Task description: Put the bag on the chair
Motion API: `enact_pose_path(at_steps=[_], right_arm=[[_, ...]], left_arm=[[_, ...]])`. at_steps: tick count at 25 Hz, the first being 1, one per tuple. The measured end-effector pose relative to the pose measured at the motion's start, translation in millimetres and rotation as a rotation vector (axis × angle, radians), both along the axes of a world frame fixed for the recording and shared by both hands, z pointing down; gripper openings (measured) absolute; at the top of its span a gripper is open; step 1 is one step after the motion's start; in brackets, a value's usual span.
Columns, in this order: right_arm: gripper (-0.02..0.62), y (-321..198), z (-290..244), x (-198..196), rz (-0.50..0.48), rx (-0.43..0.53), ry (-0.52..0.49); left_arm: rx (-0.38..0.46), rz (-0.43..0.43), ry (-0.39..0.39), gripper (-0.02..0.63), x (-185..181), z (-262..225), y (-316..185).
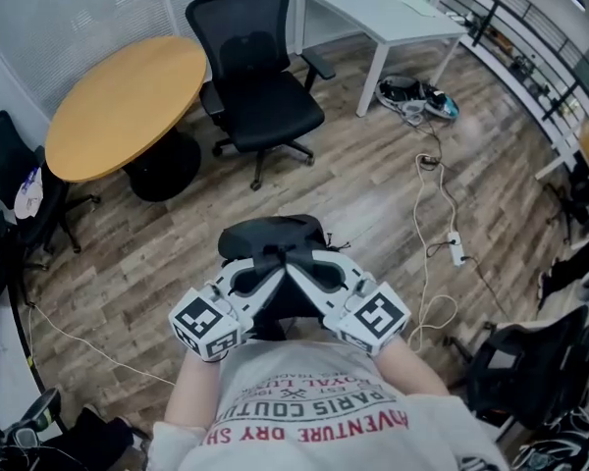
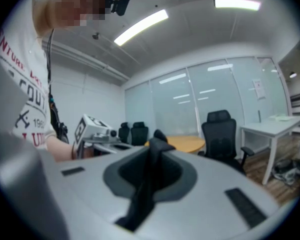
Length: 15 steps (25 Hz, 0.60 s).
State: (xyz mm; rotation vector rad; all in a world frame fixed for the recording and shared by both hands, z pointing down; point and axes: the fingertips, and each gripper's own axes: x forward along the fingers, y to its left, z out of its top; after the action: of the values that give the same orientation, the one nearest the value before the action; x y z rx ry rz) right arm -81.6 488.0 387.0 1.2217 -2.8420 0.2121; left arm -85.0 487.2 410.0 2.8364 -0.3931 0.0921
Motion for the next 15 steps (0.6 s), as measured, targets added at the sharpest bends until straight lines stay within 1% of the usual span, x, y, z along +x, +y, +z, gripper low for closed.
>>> enact_pose_path(at_steps=[4, 7, 9, 13, 15], right_arm=[[0.047, -51, -10, 1, 0.033, 0.014, 0.025], [0.046, -95, -20, -3, 0.072, 0.032, 0.011], [0.046, -123, -24, -8, 0.092, 0.035, 0.018], [0.047, -174, -27, -12, 0.134, 0.008, -0.005], [0.047, -197, -25, -10, 0.153, 0.002, -0.001]], left_arm=[[0.014, 0.056, 0.026, 0.052, -1, -12, -51], [0.036, 0.105, 0.028, 0.052, -4, -20, -93], [0.039, 0.124, 0.026, 0.052, -9, -23, -122], [0.045, 0.159, 0.019, 0.052, -13, -25, -171], [0.05, 0.166, 0.005, 0.052, -10, -23, -194]])
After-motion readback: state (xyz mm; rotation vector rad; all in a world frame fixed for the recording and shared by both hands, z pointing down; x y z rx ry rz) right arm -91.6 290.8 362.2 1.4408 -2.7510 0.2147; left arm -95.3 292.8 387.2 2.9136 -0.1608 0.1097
